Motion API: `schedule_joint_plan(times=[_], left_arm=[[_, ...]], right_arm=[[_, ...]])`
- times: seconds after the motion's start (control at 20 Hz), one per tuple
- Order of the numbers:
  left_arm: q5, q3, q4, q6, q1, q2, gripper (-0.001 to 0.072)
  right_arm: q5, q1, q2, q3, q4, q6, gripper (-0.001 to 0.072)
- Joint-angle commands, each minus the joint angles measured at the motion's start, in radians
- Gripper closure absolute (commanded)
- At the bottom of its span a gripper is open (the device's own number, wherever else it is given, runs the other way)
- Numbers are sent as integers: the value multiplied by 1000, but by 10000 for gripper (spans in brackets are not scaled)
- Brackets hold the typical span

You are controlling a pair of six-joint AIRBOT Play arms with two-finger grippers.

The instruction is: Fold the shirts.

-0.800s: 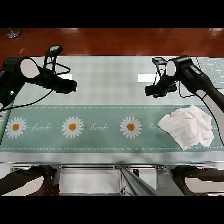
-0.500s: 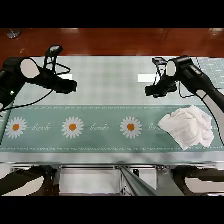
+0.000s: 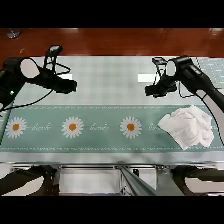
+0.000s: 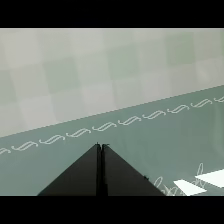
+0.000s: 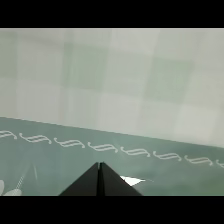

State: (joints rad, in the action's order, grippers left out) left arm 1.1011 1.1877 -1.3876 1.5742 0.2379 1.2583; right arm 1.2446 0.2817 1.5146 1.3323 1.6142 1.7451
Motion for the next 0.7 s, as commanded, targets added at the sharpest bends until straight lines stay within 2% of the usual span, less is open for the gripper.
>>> schedule_joint_plan(times=[0.0,0.1,0.15,0.2,0.25,0.35,0.45,0.55,0.65], left_arm=[[-10,0,0,-1,0,1,682],[-84,0,0,-1,0,2,682],[-106,0,0,-1,0,6,675],[-126,0,-1,-1,0,14,470],[-133,0,-1,-2,0,21,26],[-84,0,-3,-5,-4,23,6],[1,0,-4,-50,-9,11,6],[30,-19,-3,-70,-8,-33,6],[10,-91,26,-70,-6,-132,6]], right_arm=[[-40,1,0,0,0,0,688],[-71,1,0,0,17,-4,683],[-70,0,0,1,34,12,544],[-48,0,0,8,66,34,95],[6,0,-1,24,110,37,88],[142,-7,-40,39,260,21,87],[231,-68,-122,23,356,24,87],[223,-202,-259,-66,359,74,87],[155,-364,-393,-218,351,154,87]])
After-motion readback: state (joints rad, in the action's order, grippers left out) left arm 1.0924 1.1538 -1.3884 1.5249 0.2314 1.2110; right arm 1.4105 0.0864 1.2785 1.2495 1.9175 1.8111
